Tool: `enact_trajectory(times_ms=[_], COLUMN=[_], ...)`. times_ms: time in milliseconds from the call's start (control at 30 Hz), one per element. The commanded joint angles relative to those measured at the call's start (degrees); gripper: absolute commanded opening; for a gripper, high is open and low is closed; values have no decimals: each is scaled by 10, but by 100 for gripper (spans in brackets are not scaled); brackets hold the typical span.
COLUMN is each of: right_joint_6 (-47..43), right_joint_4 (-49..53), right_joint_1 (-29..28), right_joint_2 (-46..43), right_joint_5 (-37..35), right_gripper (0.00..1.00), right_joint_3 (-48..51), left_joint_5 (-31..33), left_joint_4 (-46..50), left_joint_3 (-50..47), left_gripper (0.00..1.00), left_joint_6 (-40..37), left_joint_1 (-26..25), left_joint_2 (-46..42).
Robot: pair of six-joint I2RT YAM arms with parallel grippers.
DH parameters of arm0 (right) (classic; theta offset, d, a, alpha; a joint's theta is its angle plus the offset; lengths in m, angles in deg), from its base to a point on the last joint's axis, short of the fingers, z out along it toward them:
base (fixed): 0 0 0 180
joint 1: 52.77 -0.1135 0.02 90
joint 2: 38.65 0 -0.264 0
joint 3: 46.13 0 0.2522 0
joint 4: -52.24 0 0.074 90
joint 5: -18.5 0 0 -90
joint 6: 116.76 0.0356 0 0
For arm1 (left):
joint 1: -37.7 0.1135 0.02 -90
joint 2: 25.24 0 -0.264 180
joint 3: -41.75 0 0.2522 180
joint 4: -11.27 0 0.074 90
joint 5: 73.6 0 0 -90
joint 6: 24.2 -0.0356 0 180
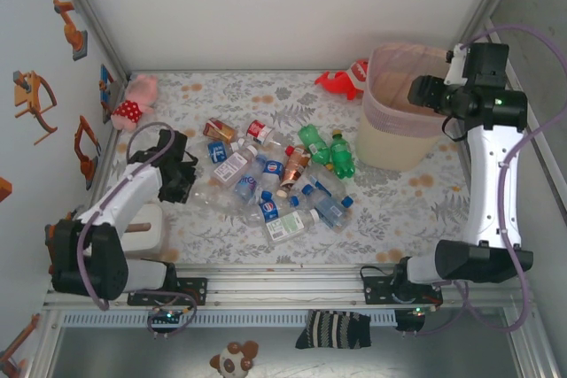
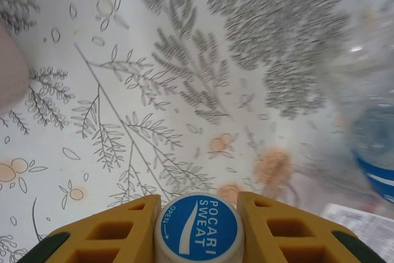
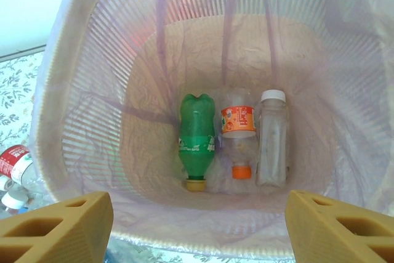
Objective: Put the plastic bottles in the bin
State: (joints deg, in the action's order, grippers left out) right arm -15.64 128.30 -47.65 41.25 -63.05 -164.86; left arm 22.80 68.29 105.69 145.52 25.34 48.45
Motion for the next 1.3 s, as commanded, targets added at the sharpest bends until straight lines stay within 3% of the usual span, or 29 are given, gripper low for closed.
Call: enact_trajectory(times_ms=[0,167,367,533,833,1100,1267], right_joint_6=[-1,1,4,9,-46,-74,-94], right_joint_4=[-1,-42,-135,-218,-285,-358,-373], right_joint_1=[0,-4,-36,-86,-222,-329,-386], right_joint_2=[-24,-51,-87,-106,-106,-110,-102], right_joint_5=[24,81,147,209,277,323,340], right_gripper=[73,73,72,72,71,71,71], right_joint_3=[-14,13,75,123,157,191,201], left_joint_5=[37,24,-69,-187,-394,-445,-481], left_joint_4=[28,-51,-172,-250,-443,-503,-565], left_joint_3=[22,17,9,20,22,63,72], left_gripper=[27,25,25,21,11,5,0], left_joint_6=[-51,-154,-287,-378,-428,-520,-514], left_joint_1=[2,2,2,1,-11,-97,-122], left_joint_2=[-54,-137,-215,-245,-240,-232,-220])
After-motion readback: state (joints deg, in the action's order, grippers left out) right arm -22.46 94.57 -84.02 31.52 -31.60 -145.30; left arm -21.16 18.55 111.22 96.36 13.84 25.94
